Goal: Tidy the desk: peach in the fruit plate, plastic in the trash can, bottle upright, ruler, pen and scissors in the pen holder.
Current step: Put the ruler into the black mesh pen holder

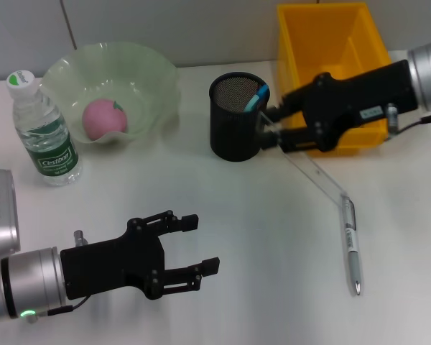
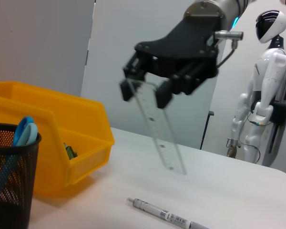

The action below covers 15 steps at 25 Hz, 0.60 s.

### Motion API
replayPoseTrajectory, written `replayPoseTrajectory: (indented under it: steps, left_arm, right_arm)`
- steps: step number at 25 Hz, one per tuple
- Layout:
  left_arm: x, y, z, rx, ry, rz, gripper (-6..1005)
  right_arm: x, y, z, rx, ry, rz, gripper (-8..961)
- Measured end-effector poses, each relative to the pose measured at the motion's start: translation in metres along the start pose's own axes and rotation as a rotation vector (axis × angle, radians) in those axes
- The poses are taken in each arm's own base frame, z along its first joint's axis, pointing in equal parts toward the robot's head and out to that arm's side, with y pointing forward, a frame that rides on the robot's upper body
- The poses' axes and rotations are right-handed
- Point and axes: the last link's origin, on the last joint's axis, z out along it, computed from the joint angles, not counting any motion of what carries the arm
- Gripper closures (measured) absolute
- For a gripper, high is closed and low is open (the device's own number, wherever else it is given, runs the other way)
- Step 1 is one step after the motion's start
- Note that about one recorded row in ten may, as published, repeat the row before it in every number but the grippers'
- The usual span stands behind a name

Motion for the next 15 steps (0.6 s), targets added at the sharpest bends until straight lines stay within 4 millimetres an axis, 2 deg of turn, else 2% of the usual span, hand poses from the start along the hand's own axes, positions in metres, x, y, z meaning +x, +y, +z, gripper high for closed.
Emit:
replayPoseTrajectory:
  steps: [7,12,15]
  left_arm:
    - [0.001,0.000,0.001,-0.002,0.000,0.003,200]
    - [0.005,-0.003,-0.001,0.015,0.025,0.013,200]
    - [0.007,-0.004,-0.002,0.018,0.040,0.012,201]
  right_arm:
    - [-0.007,-0.008,0.014,0.048,-0.229,0.006,570]
    - [-0.015,-0.019,0.010,0.152,-0.447,0.018,570]
    - [-0.013,-0.024,0.009,0.202,-0.505,0.033,571]
